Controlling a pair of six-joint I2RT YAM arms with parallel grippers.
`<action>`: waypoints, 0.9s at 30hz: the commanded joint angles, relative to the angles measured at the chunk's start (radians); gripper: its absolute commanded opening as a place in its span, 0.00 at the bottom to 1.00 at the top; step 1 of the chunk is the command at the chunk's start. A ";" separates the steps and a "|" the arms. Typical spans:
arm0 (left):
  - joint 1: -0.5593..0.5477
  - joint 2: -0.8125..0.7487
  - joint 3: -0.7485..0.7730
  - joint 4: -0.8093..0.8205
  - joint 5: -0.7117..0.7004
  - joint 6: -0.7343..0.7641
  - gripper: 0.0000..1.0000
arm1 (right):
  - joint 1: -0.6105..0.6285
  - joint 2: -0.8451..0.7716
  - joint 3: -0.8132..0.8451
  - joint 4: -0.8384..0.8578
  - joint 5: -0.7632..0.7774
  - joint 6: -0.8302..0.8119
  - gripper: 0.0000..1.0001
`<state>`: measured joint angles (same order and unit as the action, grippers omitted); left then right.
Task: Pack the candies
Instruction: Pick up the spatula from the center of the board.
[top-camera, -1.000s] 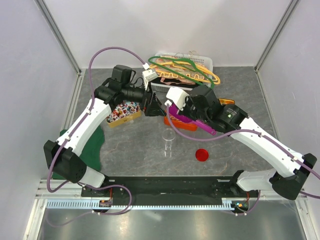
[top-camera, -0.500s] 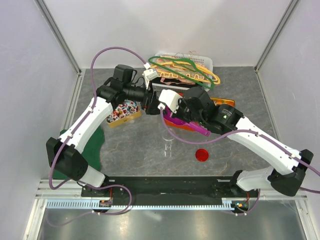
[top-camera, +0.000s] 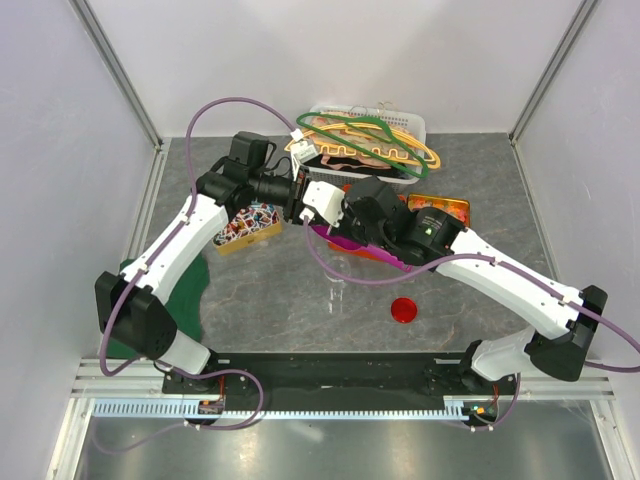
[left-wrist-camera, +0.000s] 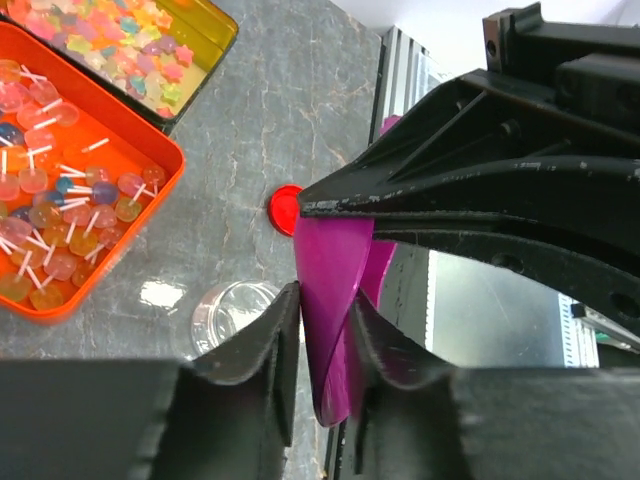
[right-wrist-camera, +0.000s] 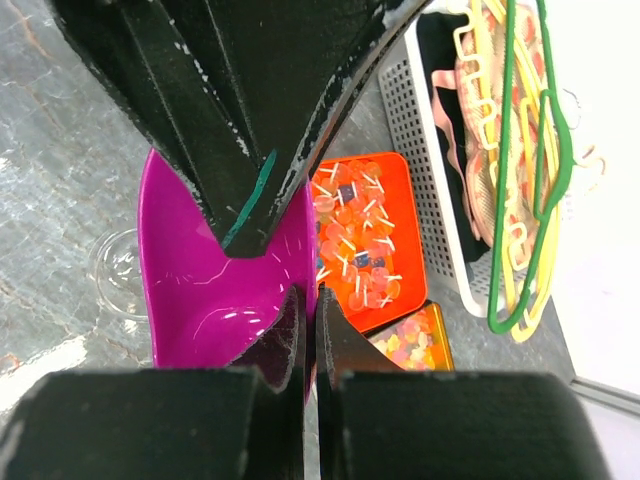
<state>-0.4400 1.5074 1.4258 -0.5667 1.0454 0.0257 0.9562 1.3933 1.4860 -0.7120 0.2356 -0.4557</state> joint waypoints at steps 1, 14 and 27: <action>0.003 0.004 -0.013 0.024 0.025 -0.012 0.25 | 0.010 -0.007 0.060 0.086 0.088 0.012 0.00; 0.003 -0.012 -0.027 0.024 0.012 -0.004 0.02 | 0.013 -0.008 0.072 0.085 0.090 0.011 0.24; 0.067 0.011 0.044 -0.061 0.088 0.017 0.02 | -0.005 -0.168 0.056 -0.076 -0.126 -0.061 0.74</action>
<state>-0.4004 1.5074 1.3930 -0.5724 1.0512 0.0437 0.9615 1.3212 1.5414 -0.7288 0.2192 -0.4778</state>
